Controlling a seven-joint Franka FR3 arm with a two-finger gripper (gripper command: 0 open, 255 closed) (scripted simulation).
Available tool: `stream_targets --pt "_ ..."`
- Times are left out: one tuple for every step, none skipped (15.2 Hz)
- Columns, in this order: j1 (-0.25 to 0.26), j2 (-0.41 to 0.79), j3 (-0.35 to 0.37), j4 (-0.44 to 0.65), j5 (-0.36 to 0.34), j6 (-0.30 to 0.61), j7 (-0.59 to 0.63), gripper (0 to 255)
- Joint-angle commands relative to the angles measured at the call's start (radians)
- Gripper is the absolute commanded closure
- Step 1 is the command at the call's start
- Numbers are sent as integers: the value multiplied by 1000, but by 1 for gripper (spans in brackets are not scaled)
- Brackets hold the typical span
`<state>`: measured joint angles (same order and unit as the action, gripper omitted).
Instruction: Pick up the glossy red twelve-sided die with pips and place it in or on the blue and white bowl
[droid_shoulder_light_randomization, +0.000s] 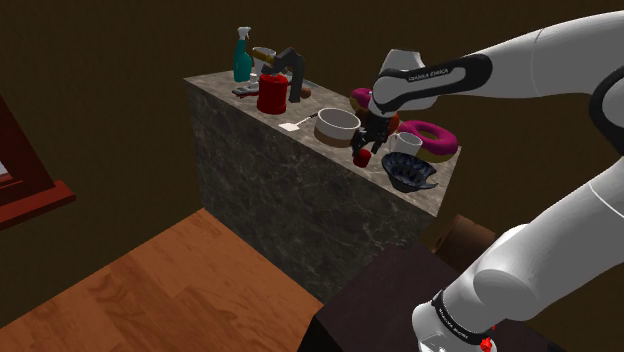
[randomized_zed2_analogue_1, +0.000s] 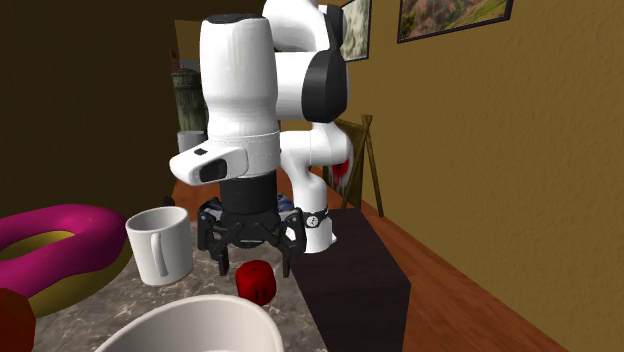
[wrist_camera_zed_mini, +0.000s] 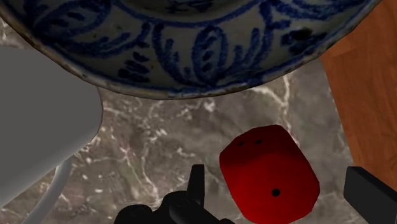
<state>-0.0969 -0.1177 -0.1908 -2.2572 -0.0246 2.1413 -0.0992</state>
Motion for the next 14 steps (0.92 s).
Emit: stream_targets --pt "0 6 -1 -7 1 13 -2 0" --pt "0 6 -1 -7 1 13 -2 0" --pt "0 6 -1 -7 1 13 -2 0" --pt "0 6 -1 -7 1 13 -2 0" --pt "0 6 -1 -7 1 13 -2 0" --pt "0 6 -1 -7 1 13 -2 0" --pt "0 6 -1 -7 1 13 -2 0" --pt "0 6 -1 -7 1 13 -2 255" --pt "0 6 -1 -7 1 13 -2 255" --pt "0 6 -1 -7 1 13 -2 255" --pt "-1 6 -1 -6 1 13 -2 255" --pt "-1 6 -1 -7 1 13 -2 255" --pt "-1 6 -1 -7 1 13 -2 255" --pt "0 5 -1 -7 1 13 -2 255"
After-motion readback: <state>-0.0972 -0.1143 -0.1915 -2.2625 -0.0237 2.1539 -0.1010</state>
